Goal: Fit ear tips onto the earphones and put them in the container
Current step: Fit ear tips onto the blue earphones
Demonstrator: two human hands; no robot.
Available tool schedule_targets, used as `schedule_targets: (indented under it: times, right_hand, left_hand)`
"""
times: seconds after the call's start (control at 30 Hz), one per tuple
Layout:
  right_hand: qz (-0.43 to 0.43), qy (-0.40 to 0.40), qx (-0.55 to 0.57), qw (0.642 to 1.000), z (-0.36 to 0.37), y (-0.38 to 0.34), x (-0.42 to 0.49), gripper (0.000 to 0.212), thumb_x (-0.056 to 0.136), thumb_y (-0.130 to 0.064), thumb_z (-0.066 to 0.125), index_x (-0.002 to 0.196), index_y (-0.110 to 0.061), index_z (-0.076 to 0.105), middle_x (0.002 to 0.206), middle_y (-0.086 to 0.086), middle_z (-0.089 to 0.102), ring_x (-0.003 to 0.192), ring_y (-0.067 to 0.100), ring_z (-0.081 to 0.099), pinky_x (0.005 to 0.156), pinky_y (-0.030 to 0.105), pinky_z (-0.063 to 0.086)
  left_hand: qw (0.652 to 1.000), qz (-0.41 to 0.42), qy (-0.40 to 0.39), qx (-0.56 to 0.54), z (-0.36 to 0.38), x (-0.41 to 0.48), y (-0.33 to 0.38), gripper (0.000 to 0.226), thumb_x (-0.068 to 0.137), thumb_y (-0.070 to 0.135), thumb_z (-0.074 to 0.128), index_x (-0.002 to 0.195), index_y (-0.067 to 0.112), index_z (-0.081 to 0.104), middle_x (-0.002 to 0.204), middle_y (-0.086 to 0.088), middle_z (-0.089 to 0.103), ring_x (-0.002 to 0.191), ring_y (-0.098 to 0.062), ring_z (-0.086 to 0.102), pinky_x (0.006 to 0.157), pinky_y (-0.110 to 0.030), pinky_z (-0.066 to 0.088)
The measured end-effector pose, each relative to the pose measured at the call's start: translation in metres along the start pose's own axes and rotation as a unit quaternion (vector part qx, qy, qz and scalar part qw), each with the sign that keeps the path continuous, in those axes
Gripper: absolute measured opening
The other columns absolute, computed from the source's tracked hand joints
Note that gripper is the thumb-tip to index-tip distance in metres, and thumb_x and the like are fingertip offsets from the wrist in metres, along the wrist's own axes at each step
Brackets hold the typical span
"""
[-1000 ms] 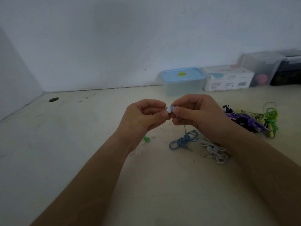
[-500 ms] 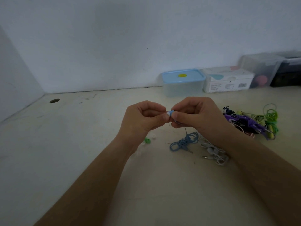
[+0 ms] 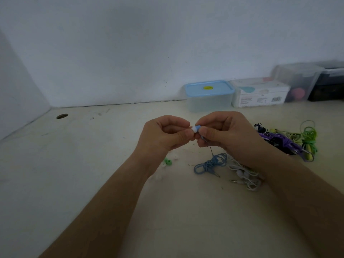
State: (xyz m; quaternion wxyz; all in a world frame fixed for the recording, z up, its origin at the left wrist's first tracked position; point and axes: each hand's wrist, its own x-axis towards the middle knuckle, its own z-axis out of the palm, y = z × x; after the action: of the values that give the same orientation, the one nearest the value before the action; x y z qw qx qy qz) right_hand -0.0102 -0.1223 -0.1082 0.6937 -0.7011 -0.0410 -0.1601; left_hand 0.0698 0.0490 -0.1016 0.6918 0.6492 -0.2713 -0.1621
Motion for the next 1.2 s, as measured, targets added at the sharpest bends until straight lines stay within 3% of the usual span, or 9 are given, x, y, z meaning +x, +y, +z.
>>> schedule_targets:
  times: [0.33,0.57,0.7,0.9,1.2]
  right_hand:
    - [0.026,-0.026,0.026,0.999,-0.0031,-0.0008,0.0004,0.017,0.076,-0.010,0.067,0.092,-0.003,0.071,0.081,0.014,0.075,0.069,0.018,0.071,0.068,0.027,0.058]
    - [0.029,0.011,0.027,0.999,-0.0009,0.0014,0.0026,0.016,0.073,-0.017,0.073,0.087,-0.009,0.075,0.082,0.019,0.073,0.070,0.024,0.070,0.071,0.033,0.058]
    - [0.031,0.027,0.034,0.999,-0.0004,0.0004,0.0022,0.014,0.070,-0.019,0.075,0.082,-0.014,0.077,0.082,0.019,0.073,0.071,0.025,0.071,0.071,0.033,0.059]
    - [0.040,0.015,0.002,0.999,-0.0026,0.0007,0.0017,0.023,0.076,-0.018,0.071,0.095,-0.006,0.073,0.088,0.019,0.075,0.074,0.024,0.072,0.070,0.031,0.058]
    - [0.044,0.019,0.001,0.999,-0.0031,0.0011,0.0023,0.026,0.075,-0.017,0.070,0.098,-0.004,0.073,0.085,0.018,0.075,0.070,0.021,0.071,0.068,0.029,0.058]
  left_hand:
    - [0.998,-0.028,-0.032,-0.038,-0.0026,0.0014,-0.0002,0.028,0.063,0.014,0.078,0.088,0.009,0.070,0.087,-0.015,0.075,0.084,-0.025,0.073,0.076,-0.029,0.058]
    - [0.999,0.023,-0.005,0.044,0.0023,0.0017,-0.0023,0.011,0.081,0.010,0.075,0.093,0.010,0.073,0.088,-0.011,0.075,0.083,-0.025,0.072,0.078,-0.029,0.059]
    - [0.999,0.022,-0.002,0.030,0.0037,0.0001,-0.0004,0.013,0.085,0.011,0.072,0.097,0.009,0.073,0.089,-0.013,0.076,0.087,-0.027,0.073,0.079,-0.028,0.059]
    - [0.999,0.032,0.007,0.030,0.0057,0.0001,-0.0019,0.015,0.084,0.009,0.074,0.098,0.003,0.073,0.087,-0.014,0.076,0.086,-0.028,0.073,0.080,-0.031,0.060]
    - [0.999,0.034,0.014,0.015,0.0069,-0.0003,-0.0032,0.010,0.084,0.006,0.074,0.093,0.003,0.075,0.084,-0.016,0.075,0.082,-0.028,0.074,0.077,-0.028,0.059]
